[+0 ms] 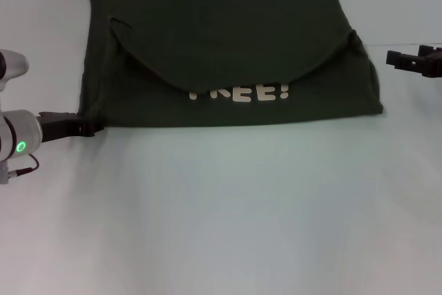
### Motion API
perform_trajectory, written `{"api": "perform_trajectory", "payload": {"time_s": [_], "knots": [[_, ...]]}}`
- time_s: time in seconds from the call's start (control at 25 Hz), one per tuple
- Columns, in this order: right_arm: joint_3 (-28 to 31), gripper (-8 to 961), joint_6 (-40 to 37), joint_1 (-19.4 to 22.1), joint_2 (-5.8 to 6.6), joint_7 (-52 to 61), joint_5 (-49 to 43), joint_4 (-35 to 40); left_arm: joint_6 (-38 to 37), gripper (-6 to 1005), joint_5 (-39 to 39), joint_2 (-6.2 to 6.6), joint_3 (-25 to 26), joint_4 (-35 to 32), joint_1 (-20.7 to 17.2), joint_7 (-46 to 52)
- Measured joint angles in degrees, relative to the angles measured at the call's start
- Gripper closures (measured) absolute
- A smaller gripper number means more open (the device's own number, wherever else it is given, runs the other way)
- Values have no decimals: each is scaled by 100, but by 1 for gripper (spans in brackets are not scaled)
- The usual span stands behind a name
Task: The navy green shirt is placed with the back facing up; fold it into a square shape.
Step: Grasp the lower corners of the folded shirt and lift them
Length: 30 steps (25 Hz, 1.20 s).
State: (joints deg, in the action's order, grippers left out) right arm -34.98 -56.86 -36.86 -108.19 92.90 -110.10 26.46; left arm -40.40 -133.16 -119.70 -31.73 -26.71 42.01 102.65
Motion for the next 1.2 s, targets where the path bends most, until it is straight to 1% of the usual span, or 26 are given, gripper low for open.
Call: {"api": "perform_trajectory", "payload": {"time_s": [0.12, 0.36, 0.44, 0.64, 0.8, 0.88, 0.92, 1.0, 1.12, 1.2], "knots": [[0, 47, 0, 3, 0, 0, -3, 0, -6, 430, 1, 0, 0, 0, -1, 6], [0, 49, 5, 14, 0, 0, -10, 0, 5, 609, -34, 28, 29, 27, -3, 170], [0, 49, 11, 11, -3, 1, -34, 0, -8, 619, -47, 39, 21, 28, 6, 240], [0, 51, 17, -4, -14, 16, -75, -1, -41, 830, -51, 45, 2, 22, 17, 252], [-21, 52, 19, -5, -17, 46, -75, -8, -44, 931, -52, 44, 2, 17, 22, 265], [-122, 53, 10, -9, -15, 183, -75, -7, -47, 982, -52, 44, 16, 8, 24, 274], [-204, 53, -10, -16, -2, 307, -82, -2, -51, 982, -49, 44, 20, 5, 28, 281], [-406, 53, -64, -44, 69, 723, -163, 63, -60, 982, -47, 51, 28, -12, 38, 337], [-686, 54, -258, -132, 218, 1984, -695, 349, -112, 983, -54, 71, 11, -26, 59, 433], [-725, 55, -439, -220, 304, 2667, -1109, 478, -186, 983, -54, 82, 7, -30, 65, 445]]}}
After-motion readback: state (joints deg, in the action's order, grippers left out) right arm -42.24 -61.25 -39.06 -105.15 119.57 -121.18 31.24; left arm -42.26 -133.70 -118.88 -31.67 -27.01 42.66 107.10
